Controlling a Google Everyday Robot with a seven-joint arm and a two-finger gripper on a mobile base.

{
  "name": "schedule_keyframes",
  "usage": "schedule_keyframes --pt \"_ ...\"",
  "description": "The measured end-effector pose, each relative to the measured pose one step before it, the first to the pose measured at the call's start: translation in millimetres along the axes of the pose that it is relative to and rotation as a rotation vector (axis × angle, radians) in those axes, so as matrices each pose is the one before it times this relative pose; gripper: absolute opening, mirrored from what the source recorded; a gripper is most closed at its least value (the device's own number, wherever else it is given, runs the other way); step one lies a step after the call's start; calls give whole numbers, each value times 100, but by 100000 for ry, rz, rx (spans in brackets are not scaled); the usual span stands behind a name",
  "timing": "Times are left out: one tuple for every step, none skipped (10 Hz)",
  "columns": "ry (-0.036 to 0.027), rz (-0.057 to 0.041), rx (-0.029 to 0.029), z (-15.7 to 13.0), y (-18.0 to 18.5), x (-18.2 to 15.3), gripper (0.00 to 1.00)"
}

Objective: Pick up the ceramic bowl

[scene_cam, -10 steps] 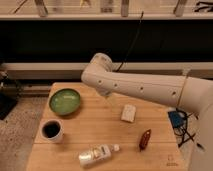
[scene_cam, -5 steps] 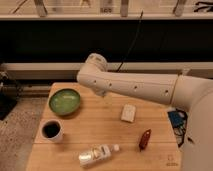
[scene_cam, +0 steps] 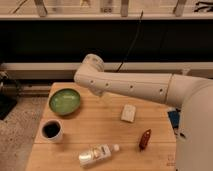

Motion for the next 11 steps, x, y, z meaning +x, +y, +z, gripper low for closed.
schedule_keyframes --pt "149 -661 -153 231 -48 71 80" --pt "-286 -1395 440 267 -390 -243 80" --pt "-156 -757 370 122 -273 -165 80" --pt "-120 -569 249 193 -118 -49 80" --pt "-39 -395 247 187 -154 -22 80" --pt "-378 -1433 639 291 -435 -342 80" --pt "-20 -474 81 157 -68 13 80" --pt "-130 -513 141 162 -65 27 80" --pt "-242 -916 309 271 -240 -77 80" --pt "-203 -854 344 167 -288 -159 80" --pt "-137 -801 306 142 -262 -151 80"
